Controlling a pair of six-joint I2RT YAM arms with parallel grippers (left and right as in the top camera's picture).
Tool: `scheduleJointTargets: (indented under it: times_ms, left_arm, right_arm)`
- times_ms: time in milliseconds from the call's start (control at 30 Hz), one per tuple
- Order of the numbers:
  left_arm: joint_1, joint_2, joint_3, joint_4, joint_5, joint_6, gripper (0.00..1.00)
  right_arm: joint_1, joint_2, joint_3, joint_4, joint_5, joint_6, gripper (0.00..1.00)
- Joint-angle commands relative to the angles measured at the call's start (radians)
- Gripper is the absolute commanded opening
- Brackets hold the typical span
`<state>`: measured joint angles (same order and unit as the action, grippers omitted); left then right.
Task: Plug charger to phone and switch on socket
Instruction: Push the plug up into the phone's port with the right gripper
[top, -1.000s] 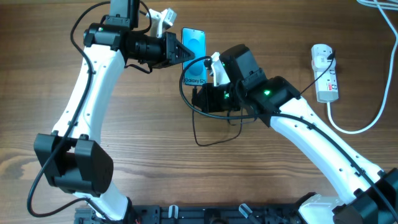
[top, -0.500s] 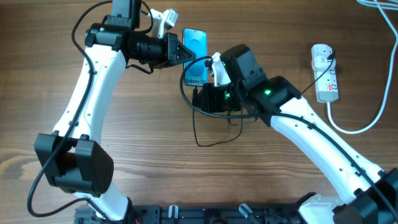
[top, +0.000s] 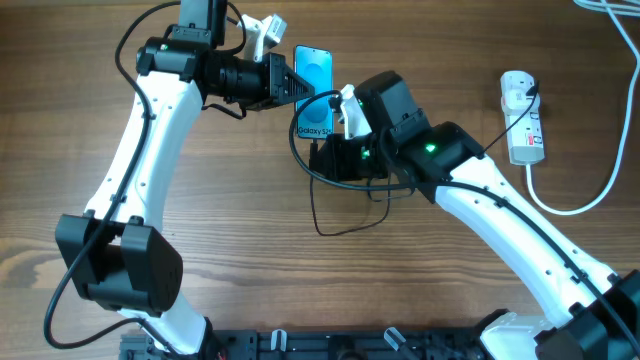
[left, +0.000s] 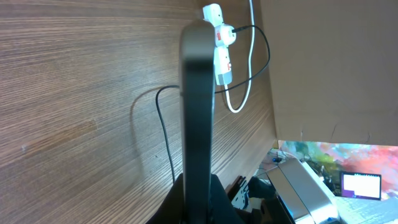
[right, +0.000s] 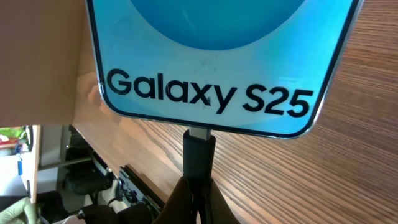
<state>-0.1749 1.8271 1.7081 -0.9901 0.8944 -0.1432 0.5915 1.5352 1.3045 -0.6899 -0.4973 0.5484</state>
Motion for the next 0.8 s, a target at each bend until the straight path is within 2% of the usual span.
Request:
scheduleJointTargets:
  times_ms: [0,767]
  left_arm:
    - [-0.013,-0.011,0.006,-0.02,0.028,0.028,0.04]
    - [-0.013,-0.011,0.006,-0.047,0.029,0.031,0.04]
  right_arm:
    - [-0.031,-0.014,0.019,0.027,0.026,-0.024,0.04]
    - [-0.068,-0.015,0.02,0.049,0.009,-0.032,0.04]
